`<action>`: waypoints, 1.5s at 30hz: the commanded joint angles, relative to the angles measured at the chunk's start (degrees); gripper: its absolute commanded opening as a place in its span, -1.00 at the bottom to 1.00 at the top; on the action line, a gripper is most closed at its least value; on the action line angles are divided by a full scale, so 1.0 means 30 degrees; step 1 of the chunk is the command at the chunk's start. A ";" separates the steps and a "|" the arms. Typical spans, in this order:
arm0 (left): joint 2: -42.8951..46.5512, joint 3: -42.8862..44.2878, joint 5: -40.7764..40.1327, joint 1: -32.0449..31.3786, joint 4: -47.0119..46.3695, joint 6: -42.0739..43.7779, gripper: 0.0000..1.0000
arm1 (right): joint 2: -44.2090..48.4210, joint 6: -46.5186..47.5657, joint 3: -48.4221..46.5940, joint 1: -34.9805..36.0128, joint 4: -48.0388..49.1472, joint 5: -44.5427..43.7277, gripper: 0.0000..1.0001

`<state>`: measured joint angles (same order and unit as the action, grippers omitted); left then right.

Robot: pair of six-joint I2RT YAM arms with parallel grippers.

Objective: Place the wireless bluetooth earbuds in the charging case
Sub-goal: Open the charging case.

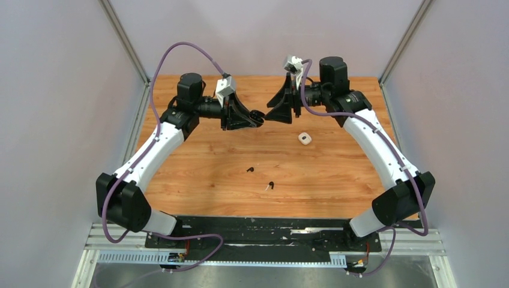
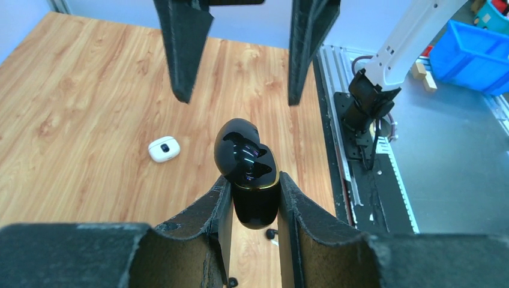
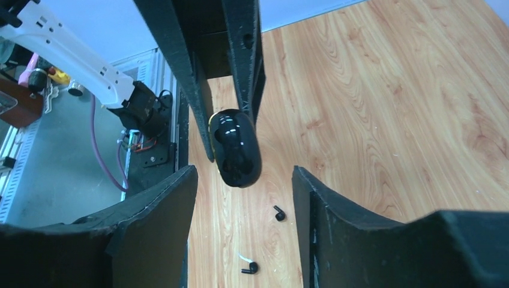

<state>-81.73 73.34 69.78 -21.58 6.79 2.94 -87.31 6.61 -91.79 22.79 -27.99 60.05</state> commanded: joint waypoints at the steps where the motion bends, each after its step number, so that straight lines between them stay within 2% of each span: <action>1: 0.0729 -0.0079 0.0177 -0.0042 -0.2008 -0.2064 -1.00 | 0.0318 0.1738 -0.0144 0.0737 -0.0692 0.0059 0.10; 4: 0.0737 -0.0102 0.0264 -0.0042 -0.2711 -0.2776 -1.00 | 0.0208 0.2067 -0.0256 0.1032 -0.0752 -0.0885 -0.07; 12: 0.0804 -0.0173 0.0521 -0.0042 -0.2874 -0.2833 -1.00 | -0.0108 0.2130 -0.0690 0.1051 -0.0753 -0.1681 -0.21; 23: 0.0747 -0.0149 0.0887 -0.0066 -0.2663 -0.2822 -1.00 | -0.0334 0.1714 -0.0791 0.1092 -0.0316 -0.1603 -0.58; 28: 0.0695 -0.0088 0.0987 -0.0069 -0.2640 -0.2967 -1.00 | -0.0333 0.2082 -0.0878 0.1279 -0.0136 -0.3016 -0.73; 35: 0.0676 -0.0063 0.1208 -0.0071 -0.2451 -0.2910 -1.00 | -0.0230 0.2158 -0.1070 0.1434 0.0245 -0.5091 -0.57; 41: 0.0558 0.0007 0.1287 -0.0071 -0.2496 -0.3051 -1.00 | -0.0032 0.4082 -0.1204 0.2308 0.0256 -0.7428 -0.56; 45: 0.0445 0.0042 0.1302 -0.0071 -0.2639 -0.3333 -1.00 | 0.0736 0.5734 -0.0157 0.3215 0.1110 -0.8933 -0.53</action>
<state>-81.69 72.66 67.92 -19.92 0.64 -4.86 -87.24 16.38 -93.32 30.26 -30.61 43.72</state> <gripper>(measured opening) 0.355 0.236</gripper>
